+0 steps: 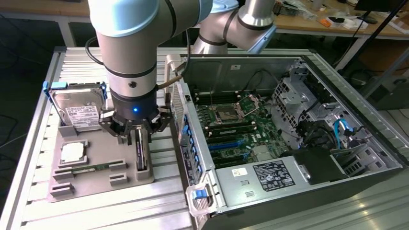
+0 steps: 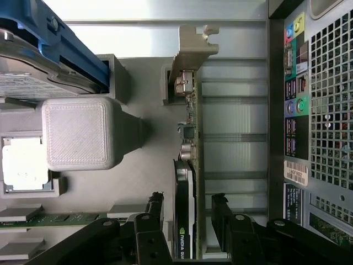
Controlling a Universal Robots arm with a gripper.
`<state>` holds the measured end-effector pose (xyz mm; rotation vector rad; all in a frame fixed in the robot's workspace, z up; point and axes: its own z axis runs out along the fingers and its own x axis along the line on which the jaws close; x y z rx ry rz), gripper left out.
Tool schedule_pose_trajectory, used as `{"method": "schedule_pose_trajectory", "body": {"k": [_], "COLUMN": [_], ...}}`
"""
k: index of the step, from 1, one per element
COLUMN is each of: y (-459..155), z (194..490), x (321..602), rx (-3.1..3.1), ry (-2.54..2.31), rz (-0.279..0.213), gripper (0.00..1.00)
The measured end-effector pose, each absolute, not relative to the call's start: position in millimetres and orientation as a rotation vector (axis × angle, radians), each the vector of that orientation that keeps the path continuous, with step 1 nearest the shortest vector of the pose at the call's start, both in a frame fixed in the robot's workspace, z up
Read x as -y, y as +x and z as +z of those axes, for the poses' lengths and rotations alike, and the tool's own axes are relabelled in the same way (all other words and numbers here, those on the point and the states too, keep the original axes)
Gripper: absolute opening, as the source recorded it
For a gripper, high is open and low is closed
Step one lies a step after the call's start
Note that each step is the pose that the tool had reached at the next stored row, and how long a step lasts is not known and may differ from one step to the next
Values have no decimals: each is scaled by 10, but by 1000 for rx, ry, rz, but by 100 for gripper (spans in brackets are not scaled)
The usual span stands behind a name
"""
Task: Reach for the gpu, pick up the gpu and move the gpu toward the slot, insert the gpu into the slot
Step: 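Pick up the gpu and move the gpu toward the slot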
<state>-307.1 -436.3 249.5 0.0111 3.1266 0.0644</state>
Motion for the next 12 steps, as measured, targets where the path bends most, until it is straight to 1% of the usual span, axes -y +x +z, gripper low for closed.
{"method": "schedule_pose_trajectory", "body": {"k": [3, 4, 7, 12], "y": [-3071, -3071, -3071, -3071], "z": [2495, 2495, 2495, 2495], "x": [4363, 4363, 4363, 4363], "rx": [-3127, -3127, -3127, -3127], "ry": [11, 11, 11, 11], "rz": [64, 64, 64, 64], "gripper": [48, 47, 28, 27]}}
